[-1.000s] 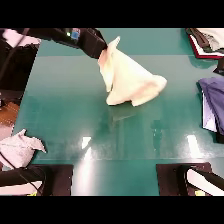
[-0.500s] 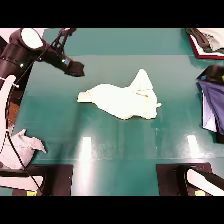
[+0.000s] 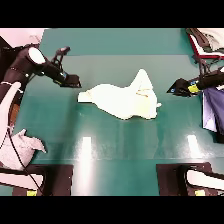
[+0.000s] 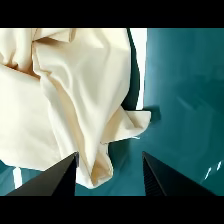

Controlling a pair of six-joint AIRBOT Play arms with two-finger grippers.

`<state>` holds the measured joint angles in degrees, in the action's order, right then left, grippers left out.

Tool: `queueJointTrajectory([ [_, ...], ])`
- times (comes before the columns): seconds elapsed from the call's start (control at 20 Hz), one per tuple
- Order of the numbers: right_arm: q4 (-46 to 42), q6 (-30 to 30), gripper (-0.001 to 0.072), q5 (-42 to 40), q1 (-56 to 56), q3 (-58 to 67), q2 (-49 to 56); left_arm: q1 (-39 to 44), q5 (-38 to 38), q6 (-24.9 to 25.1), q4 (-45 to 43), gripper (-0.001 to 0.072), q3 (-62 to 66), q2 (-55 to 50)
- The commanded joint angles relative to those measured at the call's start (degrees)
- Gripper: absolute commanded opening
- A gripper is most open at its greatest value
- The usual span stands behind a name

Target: Fold the shirts.

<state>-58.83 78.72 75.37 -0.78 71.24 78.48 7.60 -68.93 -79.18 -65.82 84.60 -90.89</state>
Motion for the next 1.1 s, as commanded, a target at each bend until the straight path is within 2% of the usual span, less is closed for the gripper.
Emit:
queueJointTrajectory([
  [0.0, 0.68, -0.39, 0.0469, 1.33, 1.60, 3.96, 2.93, -0.15, 0.83, 0.15, 5.49, 0.0436, -4.04, -5.14],
  [0.05, 0.66, -0.39, 0.0469, 1.42, 1.60, 4.68, 2.91, -0.15, 1.11, 0.13, 7.06, 0.0437, -4.04, -6.62],
  [0.1, 0.66, -0.39, 0.0469, 1.77, 1.60, 5.55, 2.91, -0.13, 1.70, 0.13, 8.33, 0.0469, -4.04, -7.56],
  [0.15, 0.68, -0.39, 0.0469, 1.90, 1.60, 6.10, 2.91, -0.13, 2.62, 0.13, 10.21, 0.0567, -4.04, -8.39],
  [0.25, 0.70, -0.39, 0.0469, 2.21, 1.62, 6.32, 2.97, -0.13, 4.26, 0.09, 13.86, 0.0564, -4.04, -9.64],
  [0.3, 0.79, -0.39, 0.0469, 2.38, 1.73, 6.12, 3.19, -0.13, 4.79, -0.02, 14.16, 0.0543, -4.04, -10.16],
  [0.35, 0.83, -0.39, 0.0469, 2.49, 1.73, 5.68, 3.37, -0.13, 5.35, -0.37, 14.16, 0.0448, -4.07, -10.43],
  [0.45, 1.36, -0.39, 0.0469, 2.97, 1.79, 4.85, 4.24, -0.13, 7.23, -0.35, 14.78, 0.0095, -3.87, -10.40],
  [0.5, 2.67, -0.42, 0.0469, 3.32, 1.88, 4.50, 4.83, -0.13, 7.85, -0.35, 15.56, 0.0024, -3.52, -10.38],
  [0.65, 4.24, -0.79, 0.0469, 3.28, 4.85, 3.87, 7.54, -0.13, 4.52, -0.31, 15.32, 0.0023, 0.66, -10.12],
  [0.85, -1.20, -0.70, 0.0469, 2.05, 11.08, 3.89, 13.92, -0.13, -2.86, 0.13, 12.61, 0.0023, 9.22, -9.38],
  [0.95, -1.20, -0.72, 0.0466, 0.83, 12.66, 3.89, 15.98, -0.13, -5.01, 0.11, 11.85, 0.0023, 12.31, -8.87],
  [1.0, -1.27, -0.74, 0.0394, -0.59, 13.14, 3.89, 16.09, -0.13, -5.92, 0.09, 11.85, 0.0023, 13.88, -8.79],
  [1.05, -1.22, -0.79, 0.0265, -2.49, 13.27, 3.89, 15.89, -0.13, -6.78, 0.07, 11.82, 0.0023, 15.17, -8.76],
])
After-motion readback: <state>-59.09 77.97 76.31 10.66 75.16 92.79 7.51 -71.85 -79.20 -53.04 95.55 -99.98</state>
